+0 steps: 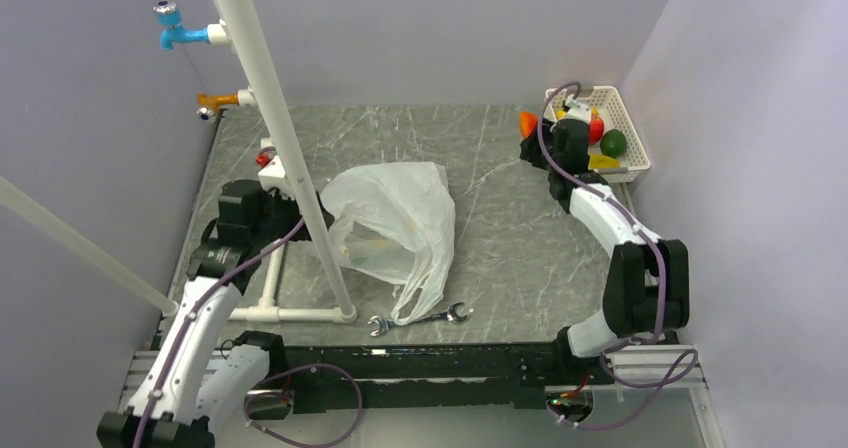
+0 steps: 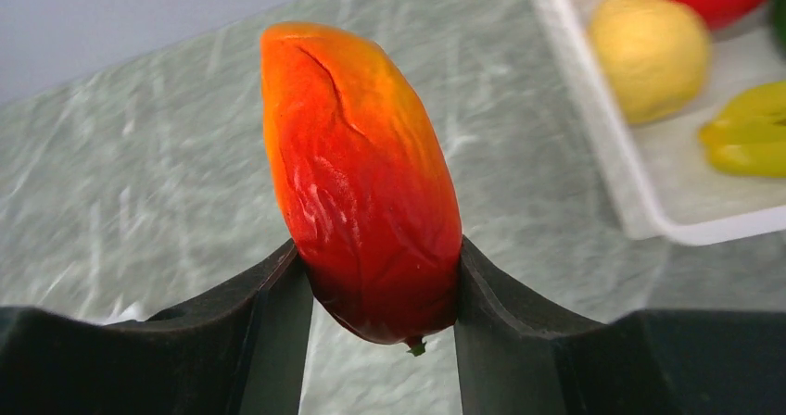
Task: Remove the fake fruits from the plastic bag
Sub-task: Place the plastic bag at the center of the board, then place the fake fruit in the bin.
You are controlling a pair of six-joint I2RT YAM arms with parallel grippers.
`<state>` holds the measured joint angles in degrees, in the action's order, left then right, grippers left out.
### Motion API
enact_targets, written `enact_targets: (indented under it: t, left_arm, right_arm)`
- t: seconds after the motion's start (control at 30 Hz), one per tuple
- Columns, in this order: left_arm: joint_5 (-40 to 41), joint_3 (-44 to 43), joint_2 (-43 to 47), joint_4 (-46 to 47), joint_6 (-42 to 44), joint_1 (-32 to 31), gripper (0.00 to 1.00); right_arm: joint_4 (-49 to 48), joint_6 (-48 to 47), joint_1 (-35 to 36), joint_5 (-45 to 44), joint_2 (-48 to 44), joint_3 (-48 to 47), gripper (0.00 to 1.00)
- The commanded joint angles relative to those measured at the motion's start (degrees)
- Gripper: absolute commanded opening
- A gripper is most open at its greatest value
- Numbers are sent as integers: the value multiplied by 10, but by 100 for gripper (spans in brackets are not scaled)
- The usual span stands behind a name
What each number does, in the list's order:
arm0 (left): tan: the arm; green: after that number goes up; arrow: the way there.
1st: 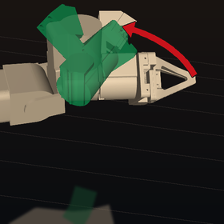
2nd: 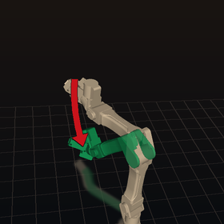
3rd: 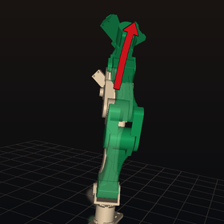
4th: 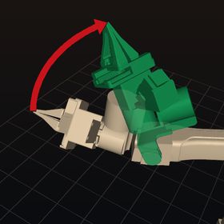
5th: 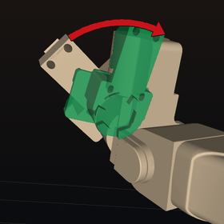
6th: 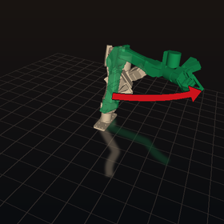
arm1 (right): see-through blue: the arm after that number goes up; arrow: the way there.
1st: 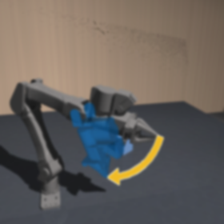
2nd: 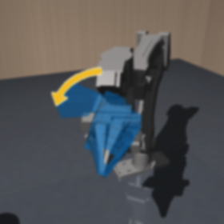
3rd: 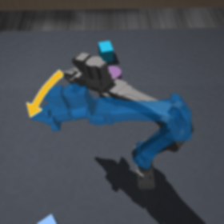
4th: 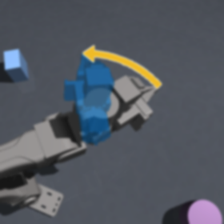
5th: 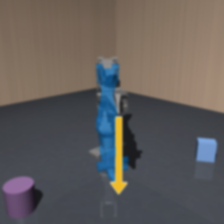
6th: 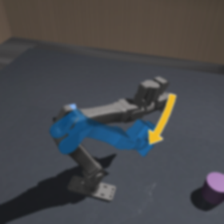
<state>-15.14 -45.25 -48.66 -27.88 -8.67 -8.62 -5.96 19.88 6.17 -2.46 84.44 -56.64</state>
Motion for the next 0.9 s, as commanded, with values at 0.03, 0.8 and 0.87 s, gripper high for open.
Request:
enact_targets:
  t: [0.03, 0.8, 0.87]
  left_arm:
    - [-4, 11, 67, 39, 5, 7, 93]
    - [11, 9, 58, 39, 6, 10, 86]
    - [10, 9, 57, 39, 6, 10, 86]
  right_arm:
    - [19, -1, -56, -105, 67, -91, 0]
    - [126, 1, -169, -166, 330, -379, 44]
    - [130, -6, -169, -167, 330, -383, 72]
